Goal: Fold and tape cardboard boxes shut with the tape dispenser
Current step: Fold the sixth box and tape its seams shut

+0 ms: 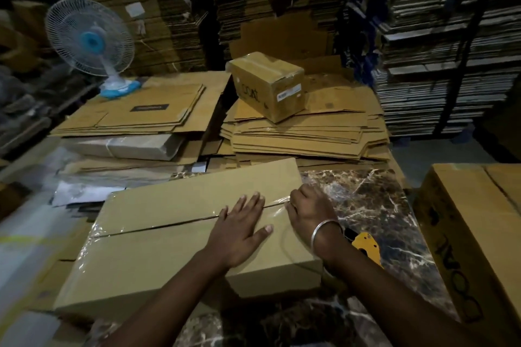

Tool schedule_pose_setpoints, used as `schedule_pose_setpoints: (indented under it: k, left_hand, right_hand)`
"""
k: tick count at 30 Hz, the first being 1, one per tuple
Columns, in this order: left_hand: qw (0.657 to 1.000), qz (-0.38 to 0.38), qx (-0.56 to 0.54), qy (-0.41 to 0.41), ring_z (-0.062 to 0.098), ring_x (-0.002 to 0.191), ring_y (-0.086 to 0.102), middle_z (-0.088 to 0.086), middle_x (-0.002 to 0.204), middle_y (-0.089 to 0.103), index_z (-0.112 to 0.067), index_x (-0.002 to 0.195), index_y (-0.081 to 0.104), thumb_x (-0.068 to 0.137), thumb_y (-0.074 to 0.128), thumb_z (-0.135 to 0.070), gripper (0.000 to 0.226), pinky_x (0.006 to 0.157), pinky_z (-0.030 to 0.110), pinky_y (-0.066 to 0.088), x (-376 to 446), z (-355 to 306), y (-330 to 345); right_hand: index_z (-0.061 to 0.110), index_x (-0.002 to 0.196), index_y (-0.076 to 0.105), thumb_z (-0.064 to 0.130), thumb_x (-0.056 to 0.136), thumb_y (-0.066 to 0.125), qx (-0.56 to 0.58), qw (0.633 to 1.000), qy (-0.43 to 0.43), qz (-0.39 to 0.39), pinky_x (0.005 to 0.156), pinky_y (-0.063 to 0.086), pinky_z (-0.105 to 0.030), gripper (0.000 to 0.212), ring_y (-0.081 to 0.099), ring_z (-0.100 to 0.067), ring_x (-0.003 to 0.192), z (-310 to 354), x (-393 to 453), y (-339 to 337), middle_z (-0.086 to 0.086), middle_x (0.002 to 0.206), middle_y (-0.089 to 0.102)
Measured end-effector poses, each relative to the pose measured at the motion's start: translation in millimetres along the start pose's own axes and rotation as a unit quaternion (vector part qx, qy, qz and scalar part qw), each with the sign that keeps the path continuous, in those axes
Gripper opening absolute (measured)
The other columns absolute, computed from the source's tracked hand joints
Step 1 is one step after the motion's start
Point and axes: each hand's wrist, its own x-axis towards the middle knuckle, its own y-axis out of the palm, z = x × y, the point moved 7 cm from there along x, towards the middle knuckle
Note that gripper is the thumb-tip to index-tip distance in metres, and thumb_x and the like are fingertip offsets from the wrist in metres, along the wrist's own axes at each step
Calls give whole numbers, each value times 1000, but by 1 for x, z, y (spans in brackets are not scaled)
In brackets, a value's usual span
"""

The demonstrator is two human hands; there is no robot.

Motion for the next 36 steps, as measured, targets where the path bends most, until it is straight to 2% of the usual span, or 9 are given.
schedule_pose_setpoints:
  k: [4,8,14,16,18,21,26,31,36]
  left_hand:
    - [999,9,-13,34,3,150,-15,-25,161,-14,-45,156,-5,97,17,-69,67,123,43,-4,-6,13,-4]
    - [998,7,-10,55,1,149,-18,-32,158,-16,-54,153,-3,97,14,-69,60,122,44,-5,-25,46,-10]
    - [998,3,7,68,2,149,-19,-31,158,-16,-53,154,-3,93,8,-73,65,121,44,-4,-58,112,-19]
    - [997,7,8,74,3,149,-19,-31,159,-16,-51,154,-4,89,3,-76,71,121,45,-4,-65,127,-21]
    - [996,9,0,85,4,149,-19,-28,159,-17,-47,156,-6,91,4,-75,72,121,47,-5,-67,134,-20]
    - [995,-3,11,97,8,151,-18,-24,160,-18,-40,157,-8,96,8,-71,71,121,50,-5,-66,136,-15]
    - [994,-1,-18,105,9,151,-20,-21,162,-16,-39,157,-12,97,10,-70,70,121,52,-10,-64,138,-8]
    - [994,-4,-49,102,9,151,-19,-21,163,-15,-39,157,-9,97,12,-71,72,121,51,-12,-64,140,-7]
    - [993,2,-52,103,8,151,-19,-20,164,-15,-36,158,-9,96,13,-71,75,121,52,-12,-63,139,-7]
  right_hand:
    - [9,69,69,14,75,84,-26,999,-12,17,63,52,-37,17,62,-36,73,2,0,-1,-11,75,62]
    - [12,82,73,20,90,71,-40,999,13,25,72,50,-37,12,57,-29,84,4,-4,-5,-7,89,64]
    - [14,85,72,13,87,68,-131,988,54,58,64,49,-37,5,59,-34,84,15,-8,-4,-9,84,67]
    - [16,91,71,15,89,59,-177,978,74,84,69,51,-37,12,61,-32,90,23,-12,-2,-7,91,69]
    - [14,112,70,25,96,49,-198,971,91,97,87,53,-39,29,61,-32,107,33,-18,2,-10,114,71]
    - [8,150,42,46,103,31,-200,952,167,158,115,35,-37,62,37,-30,145,42,-31,12,-14,156,41]
    - [19,161,0,61,102,25,-172,935,234,204,123,9,-45,77,2,-19,155,47,-44,19,-1,168,-5]
    - [19,160,-9,68,98,20,-192,910,276,244,123,-2,-49,84,-11,-18,155,54,-40,25,0,167,-14]
    - [8,159,-8,65,100,21,-196,901,304,239,124,1,-49,87,-12,-25,155,84,-33,47,-11,166,-17]
